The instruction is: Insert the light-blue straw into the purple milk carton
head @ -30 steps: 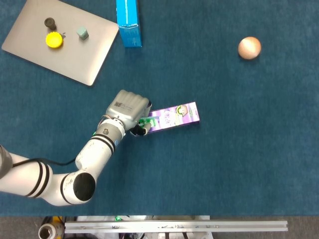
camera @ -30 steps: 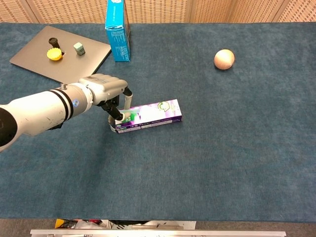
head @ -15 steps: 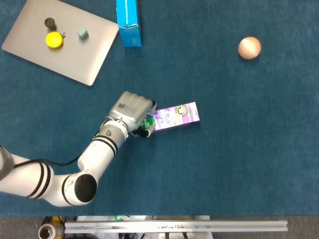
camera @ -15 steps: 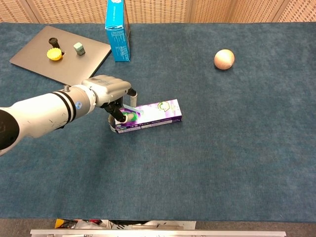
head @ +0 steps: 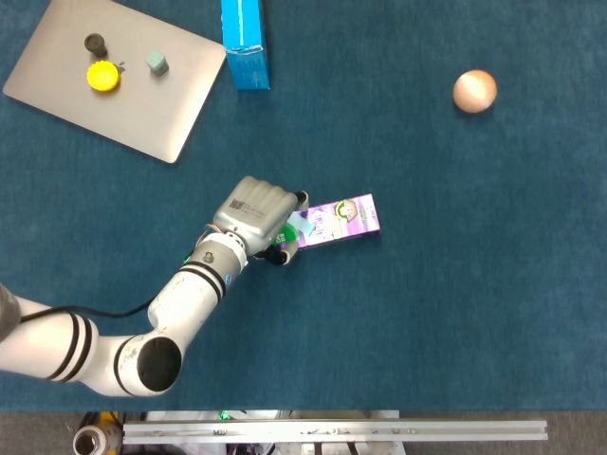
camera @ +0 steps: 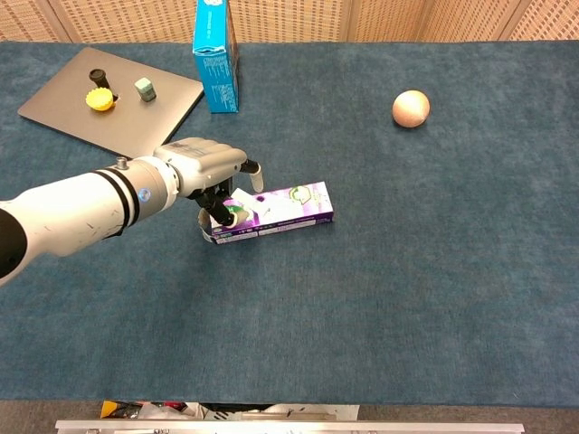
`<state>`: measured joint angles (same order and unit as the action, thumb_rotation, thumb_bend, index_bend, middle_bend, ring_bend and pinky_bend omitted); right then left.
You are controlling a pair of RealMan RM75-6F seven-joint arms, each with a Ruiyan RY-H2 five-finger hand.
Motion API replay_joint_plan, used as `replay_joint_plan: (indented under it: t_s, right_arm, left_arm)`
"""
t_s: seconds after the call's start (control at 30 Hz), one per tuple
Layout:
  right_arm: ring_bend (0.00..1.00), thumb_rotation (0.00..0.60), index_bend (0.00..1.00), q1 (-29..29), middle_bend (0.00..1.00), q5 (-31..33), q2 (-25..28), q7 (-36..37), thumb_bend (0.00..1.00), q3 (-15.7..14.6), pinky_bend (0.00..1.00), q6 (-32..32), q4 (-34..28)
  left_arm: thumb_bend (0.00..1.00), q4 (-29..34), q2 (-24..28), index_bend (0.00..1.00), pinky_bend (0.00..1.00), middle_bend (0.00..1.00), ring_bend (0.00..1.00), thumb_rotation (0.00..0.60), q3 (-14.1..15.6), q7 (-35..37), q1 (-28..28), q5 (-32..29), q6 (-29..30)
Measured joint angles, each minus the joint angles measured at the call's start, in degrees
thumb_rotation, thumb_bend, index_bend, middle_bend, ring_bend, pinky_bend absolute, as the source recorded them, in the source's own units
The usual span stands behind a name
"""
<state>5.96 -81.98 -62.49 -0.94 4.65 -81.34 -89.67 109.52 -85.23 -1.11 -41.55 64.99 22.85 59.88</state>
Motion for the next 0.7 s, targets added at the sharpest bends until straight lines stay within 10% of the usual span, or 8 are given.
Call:
replay_joint_plan:
  t_s: [0.43,0.7]
  right_arm:
    - [0.24,0.513,0.24,1.02,0.35,-1.74,0.99,-0.79,0.46,0.04,0.35,0.53,-1.14]
    - [0.24,0.535,0.24,4.21,0.36,-4.81,2.81,-2.27,0.46,0.01,0.35,3.50,-5.04]
  left_arm:
    - [0.38,2.93,5.23,0.23,0.92,0.72,0.77,0.438,-1.08,7.32,-4.87,7.21,1.35]
    - [0.38,4.65,10.82,0.23,0.90,0.63,0.65,0.568,1.03,14.30,-12.98,20.55,6.67]
